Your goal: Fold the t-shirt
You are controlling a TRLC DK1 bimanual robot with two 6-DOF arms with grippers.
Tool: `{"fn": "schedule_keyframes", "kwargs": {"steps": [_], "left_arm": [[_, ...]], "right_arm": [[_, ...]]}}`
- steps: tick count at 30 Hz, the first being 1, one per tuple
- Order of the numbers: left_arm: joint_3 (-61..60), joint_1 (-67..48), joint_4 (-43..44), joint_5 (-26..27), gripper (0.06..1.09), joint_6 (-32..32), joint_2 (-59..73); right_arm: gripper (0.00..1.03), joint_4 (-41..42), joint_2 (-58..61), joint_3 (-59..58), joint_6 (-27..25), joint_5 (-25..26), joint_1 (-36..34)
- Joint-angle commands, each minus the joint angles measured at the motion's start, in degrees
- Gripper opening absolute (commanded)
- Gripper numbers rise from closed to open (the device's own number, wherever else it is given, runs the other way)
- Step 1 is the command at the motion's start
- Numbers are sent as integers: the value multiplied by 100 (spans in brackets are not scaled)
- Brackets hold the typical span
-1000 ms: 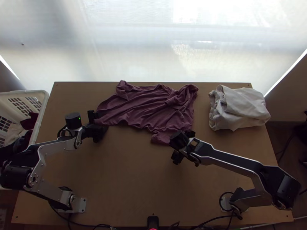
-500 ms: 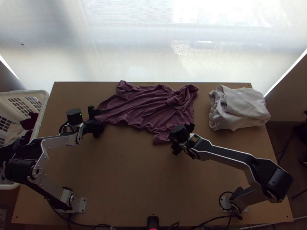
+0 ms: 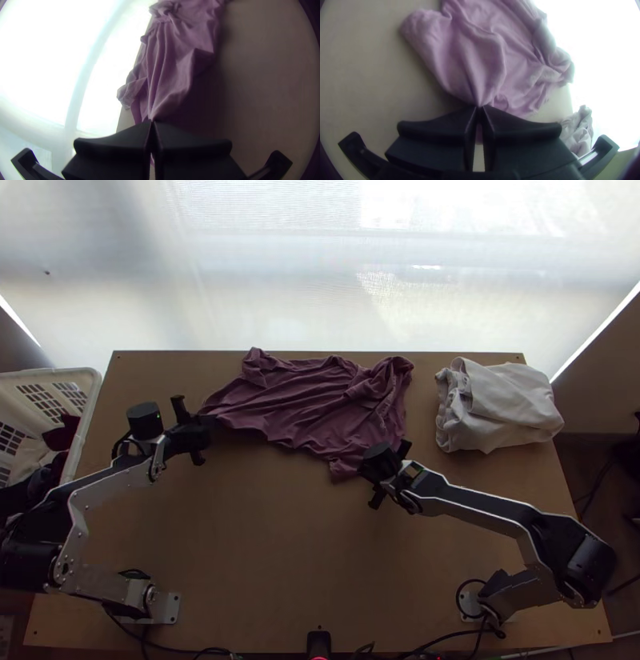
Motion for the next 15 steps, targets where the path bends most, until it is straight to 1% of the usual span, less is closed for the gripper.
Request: {"fn": "schedule_keyframes", "kwargs": {"steps": [1,4,5,7,10,12,15], "left_arm": [[223,-243,-2035,12,9,-1312,-1577],[161,-560,-3064,3,9,-1839,-2439],[126,-691,-3345,3,9,-2006,-2702],[73,-1008,-3811,-67,9,-2287,-3142],[-102,-1403,-4171,-305,9,-2498,-3748],[-102,-1465,-4566,-340,9,-2586,-4126],[-32,-1491,-5208,-340,9,-2604,-4759]], "right_arm": [[3,-1374,-983,458,746,-963,249],[3,-2192,-1273,775,1045,-1552,345],[3,-2394,-1361,871,1221,-1710,372],[3,-2640,-1493,985,1379,-2123,398],[3,-3044,-1642,1021,1379,-2431,460],[3,-3352,-1774,1021,1379,-2774,486],[3,-3844,-2099,1012,1397,-3081,512]]}}
